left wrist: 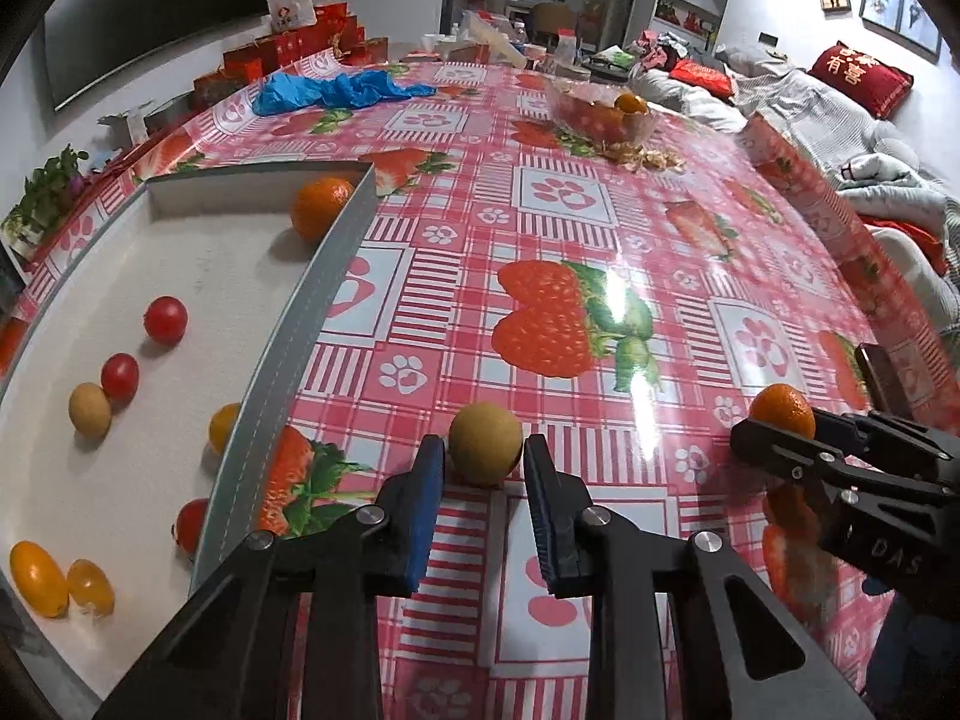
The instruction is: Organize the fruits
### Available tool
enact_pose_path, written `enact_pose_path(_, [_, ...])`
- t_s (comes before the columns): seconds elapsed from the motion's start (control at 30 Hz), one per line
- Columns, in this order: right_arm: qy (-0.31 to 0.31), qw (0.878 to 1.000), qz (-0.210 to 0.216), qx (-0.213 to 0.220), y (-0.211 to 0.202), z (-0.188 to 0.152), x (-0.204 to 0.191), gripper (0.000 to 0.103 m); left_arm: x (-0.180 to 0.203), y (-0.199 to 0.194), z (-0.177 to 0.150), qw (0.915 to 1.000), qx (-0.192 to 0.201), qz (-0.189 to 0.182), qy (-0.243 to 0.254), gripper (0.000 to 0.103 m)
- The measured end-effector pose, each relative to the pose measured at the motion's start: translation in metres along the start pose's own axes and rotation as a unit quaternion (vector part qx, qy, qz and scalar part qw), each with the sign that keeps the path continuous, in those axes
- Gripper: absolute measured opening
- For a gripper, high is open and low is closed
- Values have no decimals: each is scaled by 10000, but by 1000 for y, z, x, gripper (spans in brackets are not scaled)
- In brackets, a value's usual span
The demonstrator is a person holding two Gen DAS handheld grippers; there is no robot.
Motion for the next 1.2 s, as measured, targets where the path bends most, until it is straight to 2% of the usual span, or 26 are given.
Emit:
enact_pose_path(0.43, [-84,10000,-12,-26,-1,-3,-4,39,-8,9,7,9998,-51,147,-77,30])
enact_pose_path(0.7, [-31,10000,29,-71,0,-3,-3,39,-2,10,8,9999,-78,18,-61,27])
enact_pose_path(0.97, [84,9998,118,-139,-5,7,-3,39,3,-11,19,9998,128,-94,-105,27])
enact_pose_path(1.2, [-59,9996,275,-22,-20,29,-23,39,-3,-39,35,9991,390,-118,-130,27])
Point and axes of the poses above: each gripper's, at about its wrist camera, not at the fingertips, and y roughly the way its jaws point, x to its right, z to its top, the point moved 8 cm from there along y, roughly the way its jaws point, and after that the axes turned 14 degrees about -z, right-handed, at the moved point
